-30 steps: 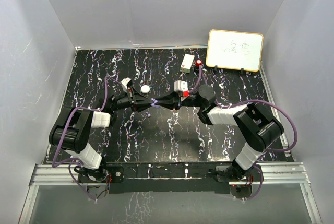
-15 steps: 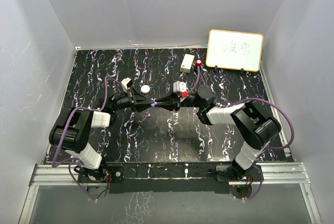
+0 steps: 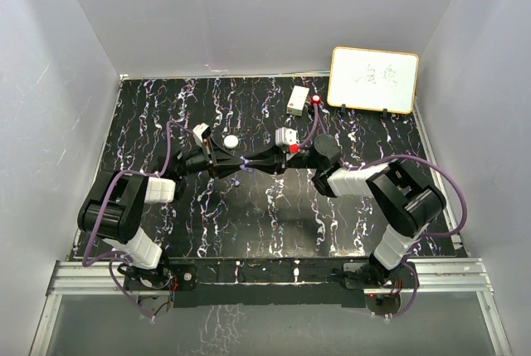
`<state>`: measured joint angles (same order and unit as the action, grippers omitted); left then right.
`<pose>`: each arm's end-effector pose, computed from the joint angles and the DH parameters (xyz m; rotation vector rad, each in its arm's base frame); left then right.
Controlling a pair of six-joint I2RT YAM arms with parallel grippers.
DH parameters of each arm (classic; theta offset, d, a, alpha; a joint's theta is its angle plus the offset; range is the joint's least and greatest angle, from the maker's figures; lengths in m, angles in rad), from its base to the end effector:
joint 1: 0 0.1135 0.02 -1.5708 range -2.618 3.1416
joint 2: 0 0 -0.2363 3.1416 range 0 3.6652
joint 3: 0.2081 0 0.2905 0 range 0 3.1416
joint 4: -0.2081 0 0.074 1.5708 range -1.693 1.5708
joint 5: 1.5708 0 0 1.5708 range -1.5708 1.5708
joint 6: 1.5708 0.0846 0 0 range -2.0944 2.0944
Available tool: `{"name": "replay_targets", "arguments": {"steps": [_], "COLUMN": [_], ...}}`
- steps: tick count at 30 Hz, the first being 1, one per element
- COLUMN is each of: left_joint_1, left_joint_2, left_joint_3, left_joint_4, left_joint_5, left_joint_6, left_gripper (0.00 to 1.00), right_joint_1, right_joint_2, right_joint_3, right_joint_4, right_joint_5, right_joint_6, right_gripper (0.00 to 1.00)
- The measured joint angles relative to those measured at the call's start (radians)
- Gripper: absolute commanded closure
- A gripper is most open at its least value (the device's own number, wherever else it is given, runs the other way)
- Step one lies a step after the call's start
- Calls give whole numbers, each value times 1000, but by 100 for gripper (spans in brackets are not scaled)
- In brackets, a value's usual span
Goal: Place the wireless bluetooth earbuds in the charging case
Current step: Place the earbud in the charging case.
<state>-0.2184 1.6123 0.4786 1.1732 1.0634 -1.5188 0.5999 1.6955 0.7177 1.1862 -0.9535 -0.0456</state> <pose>0.2959 -0.1414 0.1220 -0.2049 2.0207 -2.0341 0.2733 0.2705 0.1712 -1.2026 0.9741 1.0890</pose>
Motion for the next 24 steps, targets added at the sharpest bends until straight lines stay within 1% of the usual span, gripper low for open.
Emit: {"name": "replay_targets", "arguments": {"steps": [24], "left_joint_1": [0], "left_joint_2": [-23], "left_joint_3": [0], "left_joint_4": [-8], "left_joint_5": [7], "left_joint_6": [5], "left_gripper": [100], "right_joint_1": [0], "right_joint_2": [13], "right_joint_3": [2], "right_joint_4": [10], "right_joint_5": [0], "right_joint_6": [17], "right_gripper": [100]}}
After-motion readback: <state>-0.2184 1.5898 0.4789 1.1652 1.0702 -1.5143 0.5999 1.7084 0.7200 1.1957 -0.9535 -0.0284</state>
